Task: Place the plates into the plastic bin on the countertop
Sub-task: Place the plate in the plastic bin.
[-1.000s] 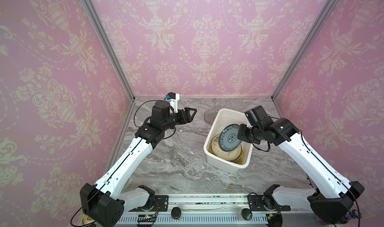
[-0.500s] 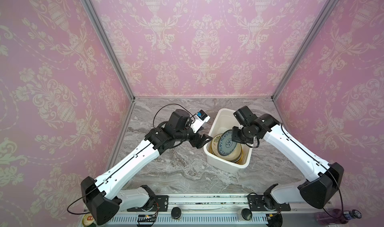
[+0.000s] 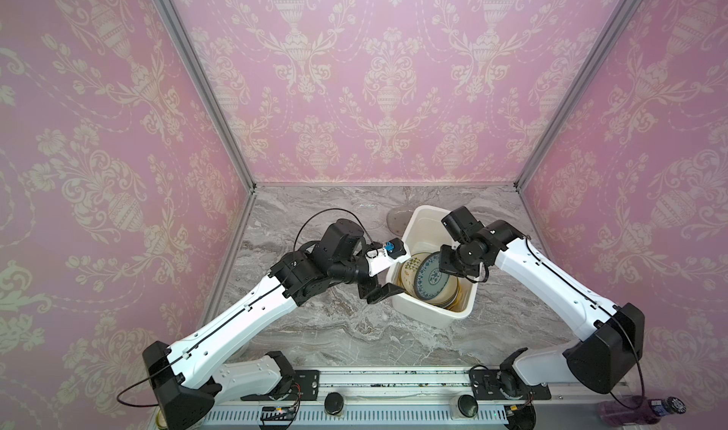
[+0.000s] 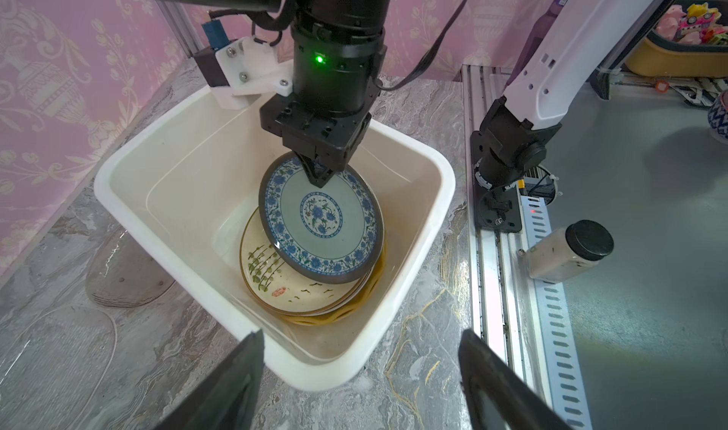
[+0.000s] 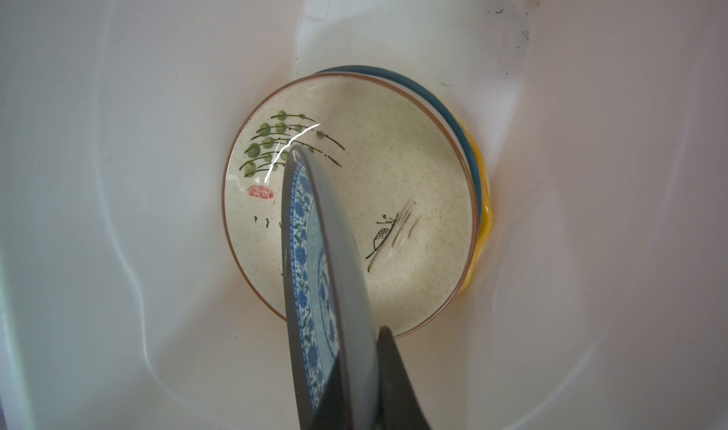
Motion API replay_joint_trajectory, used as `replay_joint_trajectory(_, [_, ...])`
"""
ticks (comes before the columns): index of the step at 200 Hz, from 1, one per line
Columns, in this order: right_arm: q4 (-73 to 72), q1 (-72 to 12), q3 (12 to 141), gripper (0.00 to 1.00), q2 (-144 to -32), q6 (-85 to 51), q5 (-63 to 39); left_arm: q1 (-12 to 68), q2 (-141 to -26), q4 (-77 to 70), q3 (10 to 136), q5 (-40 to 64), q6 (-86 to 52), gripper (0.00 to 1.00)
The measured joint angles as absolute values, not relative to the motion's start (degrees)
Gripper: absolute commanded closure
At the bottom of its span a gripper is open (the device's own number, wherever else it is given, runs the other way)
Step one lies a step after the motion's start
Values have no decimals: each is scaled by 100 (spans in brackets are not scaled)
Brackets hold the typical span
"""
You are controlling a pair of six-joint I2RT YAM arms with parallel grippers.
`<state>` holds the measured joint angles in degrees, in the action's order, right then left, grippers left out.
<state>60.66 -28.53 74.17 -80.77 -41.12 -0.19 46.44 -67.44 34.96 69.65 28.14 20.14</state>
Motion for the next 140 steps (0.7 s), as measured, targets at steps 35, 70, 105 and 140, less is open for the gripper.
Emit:
replay_joint_trajectory(35, [5909,-2738,7225,100,-8077,-4112,-67,4757,-6860,3581,6971,2792,2095,21])
replay_joint_trajectory(70, [5789,-2670,7035,94,-8077,-4112,-163,4853,-6879,3588,6973,2773,2099,21])
replay_joint_trajectory(105, [5621,-2622,6941,88,-8075,-4112,-235,4908,-6912,3590,7015,2751,2099,21])
replay_joint_trajectory(140, [5481,-2554,6849,82,-8075,-4110,-274,4965,-6949,3590,7063,2637,2097,20])
